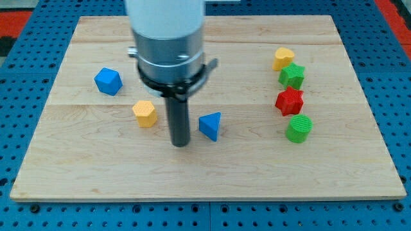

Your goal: Slide the blue triangle below the green circle

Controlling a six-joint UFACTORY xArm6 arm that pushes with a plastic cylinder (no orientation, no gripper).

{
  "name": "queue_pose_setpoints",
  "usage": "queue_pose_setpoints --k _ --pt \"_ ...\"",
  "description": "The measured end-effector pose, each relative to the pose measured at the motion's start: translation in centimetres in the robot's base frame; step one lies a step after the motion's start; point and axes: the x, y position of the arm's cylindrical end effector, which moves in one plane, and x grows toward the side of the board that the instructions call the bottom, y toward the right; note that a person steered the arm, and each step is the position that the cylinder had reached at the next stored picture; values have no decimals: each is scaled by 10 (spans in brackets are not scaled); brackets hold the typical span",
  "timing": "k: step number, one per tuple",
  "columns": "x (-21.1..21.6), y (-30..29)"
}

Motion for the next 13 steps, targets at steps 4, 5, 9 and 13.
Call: queue_pose_setpoints --k 4,5,9,13 --pt "-10 67" --pt "-9 74" --pt "5 106" --pt "36 161"
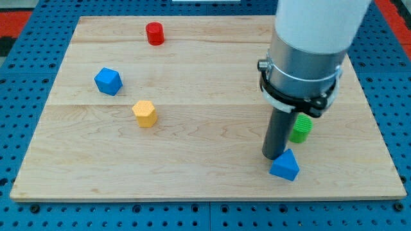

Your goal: Slide the blue triangle below the green circle

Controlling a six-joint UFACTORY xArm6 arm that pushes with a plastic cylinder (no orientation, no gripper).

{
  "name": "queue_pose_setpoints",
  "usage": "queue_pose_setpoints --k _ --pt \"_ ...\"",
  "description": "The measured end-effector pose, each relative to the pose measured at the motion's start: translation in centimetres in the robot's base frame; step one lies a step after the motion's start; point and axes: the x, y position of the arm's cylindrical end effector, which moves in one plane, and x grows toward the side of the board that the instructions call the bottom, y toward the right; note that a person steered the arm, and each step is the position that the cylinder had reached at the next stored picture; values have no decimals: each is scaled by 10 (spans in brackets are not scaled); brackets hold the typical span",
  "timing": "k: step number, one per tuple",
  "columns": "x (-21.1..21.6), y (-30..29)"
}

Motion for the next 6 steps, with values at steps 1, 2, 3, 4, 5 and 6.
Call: queue_pose_setpoints --k 1,2,3,4,5,6 --pt "0 2" --pt "12 -27" --pt "40 -26" --pt "39 -5" --pt "33 -2" --pt "33 -2"
